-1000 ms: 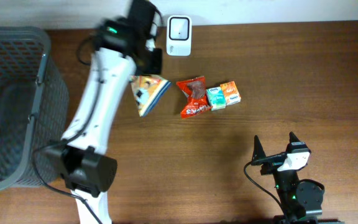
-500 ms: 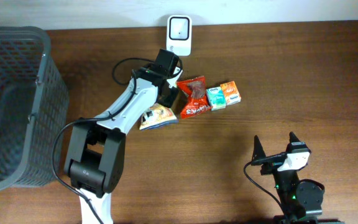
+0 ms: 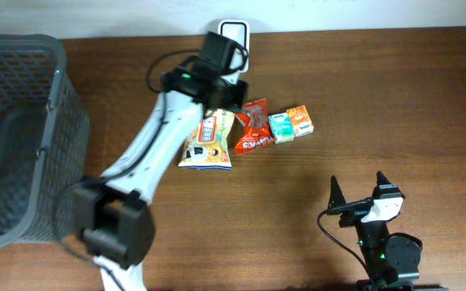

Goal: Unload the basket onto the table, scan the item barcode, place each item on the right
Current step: 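Place the wipes pack left of the red bag and hold the left arm above it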

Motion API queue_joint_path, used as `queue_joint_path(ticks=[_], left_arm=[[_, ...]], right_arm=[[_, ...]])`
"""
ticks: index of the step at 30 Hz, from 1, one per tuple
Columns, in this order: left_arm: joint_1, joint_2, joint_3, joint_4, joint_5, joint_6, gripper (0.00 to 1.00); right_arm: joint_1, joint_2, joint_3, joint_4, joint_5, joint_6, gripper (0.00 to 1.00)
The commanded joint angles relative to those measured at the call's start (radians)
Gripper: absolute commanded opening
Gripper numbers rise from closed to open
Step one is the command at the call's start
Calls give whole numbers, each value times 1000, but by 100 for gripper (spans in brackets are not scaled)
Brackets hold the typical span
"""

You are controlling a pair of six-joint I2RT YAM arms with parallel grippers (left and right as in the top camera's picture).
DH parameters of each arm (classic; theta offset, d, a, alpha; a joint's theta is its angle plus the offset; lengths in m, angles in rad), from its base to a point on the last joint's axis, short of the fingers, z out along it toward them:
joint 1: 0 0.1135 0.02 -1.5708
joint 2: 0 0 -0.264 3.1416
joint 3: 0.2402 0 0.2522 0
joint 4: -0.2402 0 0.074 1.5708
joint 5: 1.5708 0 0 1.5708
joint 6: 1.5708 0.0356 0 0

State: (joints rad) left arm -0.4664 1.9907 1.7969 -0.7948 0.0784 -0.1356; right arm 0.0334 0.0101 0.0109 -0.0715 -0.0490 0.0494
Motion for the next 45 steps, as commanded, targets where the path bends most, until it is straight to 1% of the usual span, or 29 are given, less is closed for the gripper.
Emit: queue_joint_path(ticks=[1,4,5,7,8,9,10,12,13,16,18,19,20,21,22,23,26,27,28,29,33,34,35,37,38,39,42,44,45], left_arm=[[-46,150,-23,25,35,-54,0],[-53,265,-23,51,21,-54,0],[-51,287,-23,50,-49,-54,0],[-50,275,8,2,-267,-54,0],[-50,251,92,-63,-282,-55,0],[-50,223,172,-109,-239,-54,0],[-51,201,234,-132,-152,-54,0],[-55,174,273,-123,52,-55,0],[-60,191,264,-134,74,-54,0],[-63,264,248,-145,75,-54,0],[-64,361,248,-163,71,-54,0],[-64,397,248,-170,10,-54,0],[-64,423,248,-187,-131,-54,0],[-64,429,248,-197,-217,-54,0],[-64,429,248,-198,-272,-54,0],[-64,429,276,-221,-285,-54,0],[-64,427,542,-417,-274,-55,0],[-64,427,638,-460,-231,-55,0],[-64,427,661,-462,-197,-54,0],[-64,433,656,-465,-198,-55,0],[-87,517,543,-463,-194,-55,0],[-97,554,518,-463,-194,-76,0],[-104,579,507,-463,-179,-97,0],[-120,604,507,-461,-105,-96,0],[-128,600,512,-456,-100,-95,0],[-134,599,540,-467,-100,-95,0],[-124,591,802,-639,-101,-95,0],[-118,591,959,-731,-153,-95,16],[-117,591,1053,-770,-297,-95,53]], right_arm=[[5,-7,-5,-5,2,4,98],[5,-7,-5,-5,2,4,98],[5,-7,-5,-5,1,4,98],[5,-7,-5,-5,1,4,98],[5,-7,-5,-5,2,4,98],[5,-7,-5,-5,2,4,98],[5,-7,-5,-4,1,4,98],[5,-7,-5,-5,2,4,98],[5,-7,-5,-5,1,4,98],[5,-7,-5,-5,2,4,98],[5,-7,-5,-5,2,4,98],[5,-7,-5,-5,2,4,98],[5,-7,-5,-5,1,4,98],[5,-7,-5,-5,2,4,99],[5,-7,-5,-5,1,4,98],[5,-7,-5,-5,1,4,98],[5,-7,-5,-5,1,4,98],[5,-7,-5,-5,1,4,98],[5,-7,-5,-5,1,4,98],[5,-7,-5,-5,2,4,98],[5,-7,-5,-5,1,4,98],[5,-7,-5,-5,1,4,98],[5,-7,-5,-5,1,4,98],[5,-7,-5,-5,2,4,98],[5,-7,-5,-5,1,4,98],[5,-7,-5,-5,2,4,98],[5,-7,-5,-5,1,4,98],[5,-7,-5,-5,1,4,98],[5,-7,-5,-5,2,4,98]])
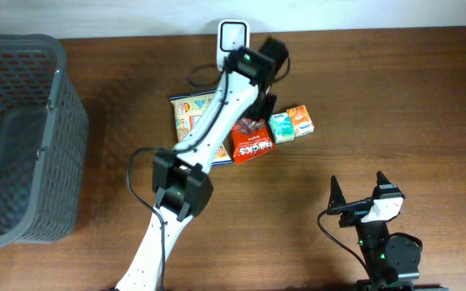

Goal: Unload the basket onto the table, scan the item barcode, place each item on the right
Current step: 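Place the wipes pack left of the red bag and hold the left arm above it, then reach the right gripper to the orange tissue pack and grasp it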

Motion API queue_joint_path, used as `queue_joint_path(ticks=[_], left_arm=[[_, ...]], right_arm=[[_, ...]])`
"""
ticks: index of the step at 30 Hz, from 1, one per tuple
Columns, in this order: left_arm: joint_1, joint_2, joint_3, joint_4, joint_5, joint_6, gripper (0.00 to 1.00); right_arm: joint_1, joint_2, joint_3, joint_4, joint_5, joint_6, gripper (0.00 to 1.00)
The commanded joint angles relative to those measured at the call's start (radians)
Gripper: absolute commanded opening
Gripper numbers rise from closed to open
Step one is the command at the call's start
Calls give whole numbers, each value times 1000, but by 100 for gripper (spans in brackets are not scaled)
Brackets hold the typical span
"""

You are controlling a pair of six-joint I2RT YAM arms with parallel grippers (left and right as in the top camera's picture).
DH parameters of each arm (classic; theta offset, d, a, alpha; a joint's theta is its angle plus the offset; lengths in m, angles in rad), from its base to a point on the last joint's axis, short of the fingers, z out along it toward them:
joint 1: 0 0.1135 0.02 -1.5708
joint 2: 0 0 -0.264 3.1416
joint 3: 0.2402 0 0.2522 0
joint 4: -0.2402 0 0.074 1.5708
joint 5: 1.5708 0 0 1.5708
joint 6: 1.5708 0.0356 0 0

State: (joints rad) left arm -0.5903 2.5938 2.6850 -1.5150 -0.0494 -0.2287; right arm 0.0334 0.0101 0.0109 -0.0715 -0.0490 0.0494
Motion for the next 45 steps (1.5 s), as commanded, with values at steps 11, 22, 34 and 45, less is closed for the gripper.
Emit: queue_joint_path(ticks=[11,22,34,45], left_arm=[[354,-10,212,-173,-104,-119,99],[352,-10,212,-147,-104,-119,99],[352,-10,212,-147,-104,-119,99],[351,-10,212,-147,-104,-119,99]], right_arm=[[5,-7,-5,41,-100,64,98],[5,411,371,-32,-415,-11,99],[5,1766,1259,-470,-489,0,73],[84,1930,1242,-358,-84,57,45]])
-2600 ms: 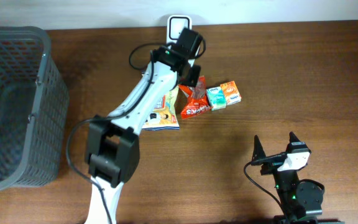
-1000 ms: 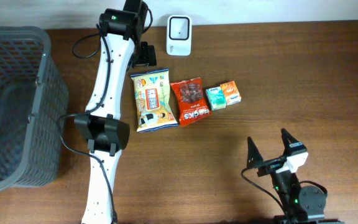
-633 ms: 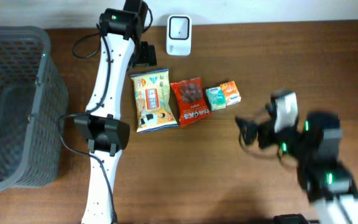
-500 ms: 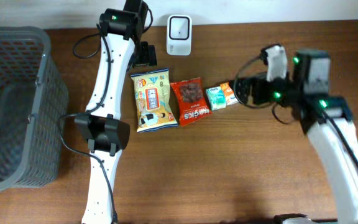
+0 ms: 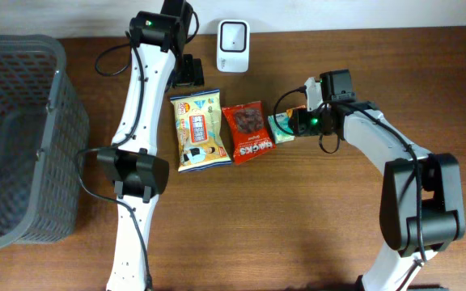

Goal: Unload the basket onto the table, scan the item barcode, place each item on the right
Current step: 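Reach the right gripper to the orange tissue pack and grasp it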

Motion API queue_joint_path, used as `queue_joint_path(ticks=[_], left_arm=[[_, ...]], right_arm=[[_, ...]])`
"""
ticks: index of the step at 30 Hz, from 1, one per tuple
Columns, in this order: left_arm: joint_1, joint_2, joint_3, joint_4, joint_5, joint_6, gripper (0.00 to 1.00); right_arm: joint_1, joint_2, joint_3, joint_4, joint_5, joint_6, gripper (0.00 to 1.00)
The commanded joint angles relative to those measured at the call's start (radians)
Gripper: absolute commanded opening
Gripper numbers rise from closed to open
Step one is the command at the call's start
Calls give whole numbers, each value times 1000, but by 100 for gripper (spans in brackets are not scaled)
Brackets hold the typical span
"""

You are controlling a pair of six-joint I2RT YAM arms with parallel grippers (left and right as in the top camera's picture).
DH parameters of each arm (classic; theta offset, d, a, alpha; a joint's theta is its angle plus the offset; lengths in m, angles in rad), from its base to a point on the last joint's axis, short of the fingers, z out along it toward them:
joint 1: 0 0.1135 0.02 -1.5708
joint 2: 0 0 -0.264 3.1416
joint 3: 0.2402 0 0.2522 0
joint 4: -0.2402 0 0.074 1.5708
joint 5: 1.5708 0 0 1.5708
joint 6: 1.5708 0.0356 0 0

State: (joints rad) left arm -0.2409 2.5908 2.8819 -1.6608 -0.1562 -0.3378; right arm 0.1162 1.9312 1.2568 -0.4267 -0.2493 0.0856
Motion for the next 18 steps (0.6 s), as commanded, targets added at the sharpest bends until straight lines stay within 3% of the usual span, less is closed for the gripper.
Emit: queue_joint_path(ticks=[1,5,10,11,13,15,16,18], left_arm=[[2,-6,15,-1,3,-10,99],[2,-6,15,-1,3,-10,99],[2,-6,15,-1,3,-10,99],[2,-6,15,-1,3,-10,99],[2,-6,15,-1,3,-10,99],[2,-6,15,-1,3,-10,99],[2,-6,15,-1,3,-10,99],[2,-6,15,-1,3,-10,99]], right_arm=[[2,10,-4,-3,127,21,45],[0,56,-4,2,220,63,45],[-2,78,-4,28,175,89,47],[-19,91,-4,31,153,91,51],[-98,160,-4,55,-79,89,49],[-164,174,-4,56,-226,88,19],[-196,174,-4,53,-316,88,9],[-269,173,-3,41,-579,87,4]])
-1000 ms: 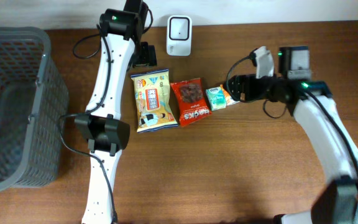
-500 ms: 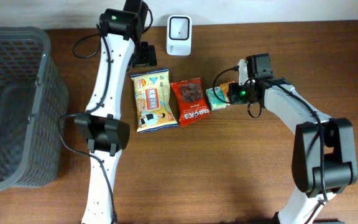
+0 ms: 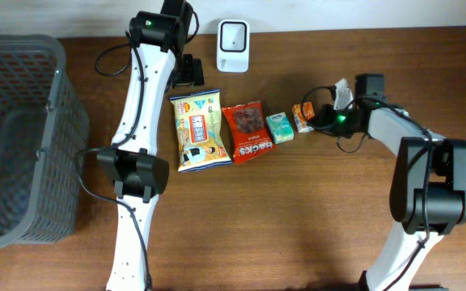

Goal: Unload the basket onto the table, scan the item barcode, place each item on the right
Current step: 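Reach the right gripper to the orange tissue pack and grasp it, then lift the orange pack up to the scanner window with the right gripper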

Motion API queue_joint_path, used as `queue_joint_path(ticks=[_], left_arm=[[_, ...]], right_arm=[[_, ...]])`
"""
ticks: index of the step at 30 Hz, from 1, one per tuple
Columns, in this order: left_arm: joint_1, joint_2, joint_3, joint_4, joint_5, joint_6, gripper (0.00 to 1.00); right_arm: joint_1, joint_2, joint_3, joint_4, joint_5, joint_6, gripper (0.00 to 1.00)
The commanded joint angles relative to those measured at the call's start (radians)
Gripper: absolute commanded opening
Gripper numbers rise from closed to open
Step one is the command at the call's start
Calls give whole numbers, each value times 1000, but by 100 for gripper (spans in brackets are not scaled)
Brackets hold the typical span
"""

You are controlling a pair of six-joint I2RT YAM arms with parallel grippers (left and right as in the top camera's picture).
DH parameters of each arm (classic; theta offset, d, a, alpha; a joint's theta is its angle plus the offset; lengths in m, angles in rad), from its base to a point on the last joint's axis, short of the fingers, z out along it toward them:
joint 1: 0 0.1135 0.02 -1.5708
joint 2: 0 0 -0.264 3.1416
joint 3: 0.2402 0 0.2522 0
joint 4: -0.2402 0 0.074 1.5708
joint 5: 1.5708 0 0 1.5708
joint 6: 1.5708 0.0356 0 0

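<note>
The white barcode scanner (image 3: 233,35) stands at the table's back edge. In front of it lie, in a row, a yellow snack bag (image 3: 198,131), a red snack bag (image 3: 247,132) and a small green box (image 3: 279,128). A small orange box (image 3: 302,117) sits just right of the green one, at the tip of my right gripper (image 3: 311,118), which looks shut on it. My left gripper (image 3: 190,71) hangs just behind the yellow bag's top edge, holding nothing; its jaws do not show clearly.
A dark mesh basket (image 3: 55,105) fills the left end of the table. The left arm (image 3: 140,121) stretches from the front edge up to the back, left of the snacks. The right arm (image 3: 415,162) curves in from the front right.
My right gripper has moved to the right, and the orange box has come away from the green box with it. The left arm and the other items have not moved.
At first my left gripper was over the tilted yellow bag and the right arm was parked at the front. Then the bag lay further back left. Later it lay straight beside the red bag, the left gripper behind it, the right gripper at the boxes, which now holds the orange one apart.
</note>
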State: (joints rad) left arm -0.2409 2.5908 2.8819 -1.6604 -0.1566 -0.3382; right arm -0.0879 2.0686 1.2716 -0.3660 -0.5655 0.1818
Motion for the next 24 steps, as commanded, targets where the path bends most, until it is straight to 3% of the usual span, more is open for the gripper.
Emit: queue_joint_path(ticks=[1,3,5,9,11,18,24], left_arm=[[2,-6,15,-2,3,-10,99],[2,-6,15,-2,3,-10,99],[2,-6,15,-2,3,-9,99],[2,-6,15,-2,3,-10,99],[2,-6,15,-2,3,-10,99],[2,-6,15,-2,3,-10,99],[2,-6,15,-2,3,-10,99]], right_arm=[[-116,36,-18,-25,-456,-22,4],[-179,36,-18,-94,-669,-124,4],[-194,36,-18,-159,-688,-219,4],[-175,36,-18,-174,-756,-234,4],[-128,36,-18,-130,-986,-225,4],[101,34,88,-89,-986,-188,4],[244,34,95,129,-986,-108,4]])
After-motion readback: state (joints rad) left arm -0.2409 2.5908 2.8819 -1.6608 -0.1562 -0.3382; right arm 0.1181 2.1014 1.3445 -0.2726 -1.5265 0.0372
